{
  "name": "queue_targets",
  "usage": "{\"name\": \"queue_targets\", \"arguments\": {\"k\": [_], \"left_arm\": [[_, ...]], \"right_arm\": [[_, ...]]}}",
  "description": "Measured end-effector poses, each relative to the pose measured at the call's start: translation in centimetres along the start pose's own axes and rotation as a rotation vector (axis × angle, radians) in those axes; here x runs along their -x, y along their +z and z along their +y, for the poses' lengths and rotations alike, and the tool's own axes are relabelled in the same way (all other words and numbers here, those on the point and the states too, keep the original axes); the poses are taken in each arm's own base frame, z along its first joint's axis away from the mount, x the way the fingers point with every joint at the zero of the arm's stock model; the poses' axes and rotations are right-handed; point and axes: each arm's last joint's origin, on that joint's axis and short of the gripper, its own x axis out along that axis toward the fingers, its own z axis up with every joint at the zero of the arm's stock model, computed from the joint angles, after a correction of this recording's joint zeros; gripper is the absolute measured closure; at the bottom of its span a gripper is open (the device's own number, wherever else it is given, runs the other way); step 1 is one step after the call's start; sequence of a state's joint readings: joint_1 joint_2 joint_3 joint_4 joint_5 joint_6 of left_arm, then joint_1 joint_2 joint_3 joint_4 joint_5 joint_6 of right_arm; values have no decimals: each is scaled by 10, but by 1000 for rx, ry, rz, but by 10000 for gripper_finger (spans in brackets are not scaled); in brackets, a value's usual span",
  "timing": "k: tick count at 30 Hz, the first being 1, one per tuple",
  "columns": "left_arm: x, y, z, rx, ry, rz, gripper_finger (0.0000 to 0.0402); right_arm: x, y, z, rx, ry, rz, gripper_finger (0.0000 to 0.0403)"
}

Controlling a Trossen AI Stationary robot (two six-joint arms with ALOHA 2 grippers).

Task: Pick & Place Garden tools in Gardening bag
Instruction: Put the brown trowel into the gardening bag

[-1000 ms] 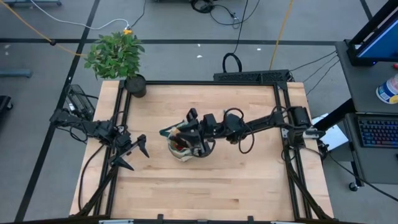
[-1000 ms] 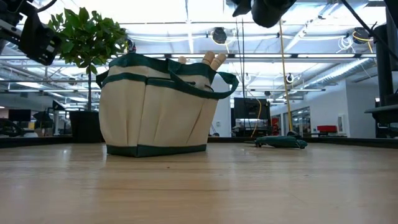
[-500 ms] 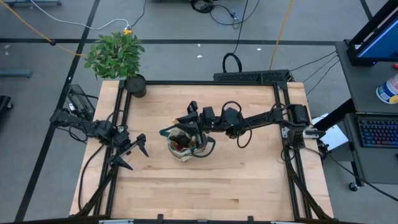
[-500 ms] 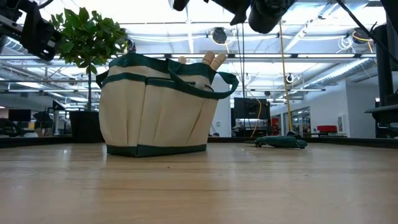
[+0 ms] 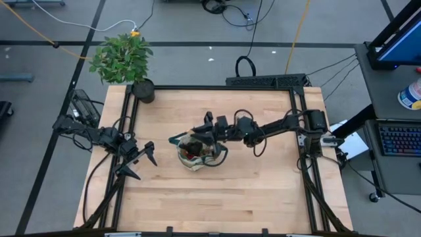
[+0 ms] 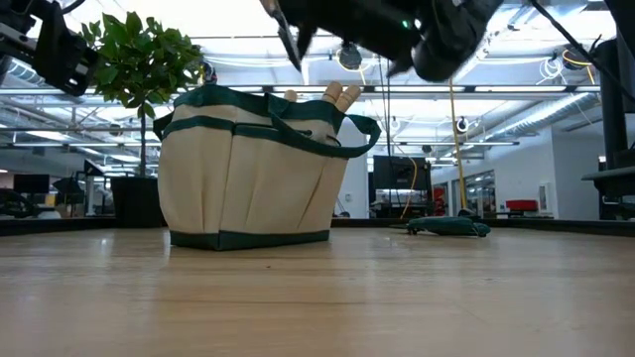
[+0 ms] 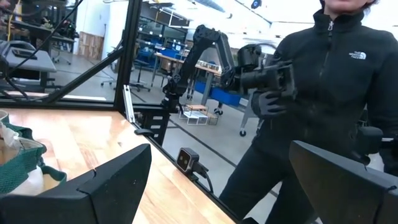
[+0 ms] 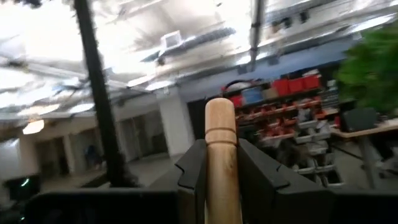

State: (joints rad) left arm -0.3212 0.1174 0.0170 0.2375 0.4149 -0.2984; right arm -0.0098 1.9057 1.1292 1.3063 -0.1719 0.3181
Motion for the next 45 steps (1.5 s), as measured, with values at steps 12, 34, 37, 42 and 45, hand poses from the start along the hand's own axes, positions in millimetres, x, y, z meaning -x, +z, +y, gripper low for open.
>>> {"name": "queue_targets", "arguments": {"k": [12,34,37,42,45], "left_arm": [[0,1,1,34,31,-13,11],[0,3,1,63,49,-39,11],[0,3,1,60,46,-47,11],[0,4,1,59,44,-52,11],[0,4,1,58,45,-52,11]], "right_arm": [[33,-7,-9,30,-95,-96,344],[27,-15,5,92,-146,-49,344],[26,-19,6,95,-171,-25,344],[26,-19,5,105,-176,-24,344],[26,-19,6,102,-175,-23,344]]}}
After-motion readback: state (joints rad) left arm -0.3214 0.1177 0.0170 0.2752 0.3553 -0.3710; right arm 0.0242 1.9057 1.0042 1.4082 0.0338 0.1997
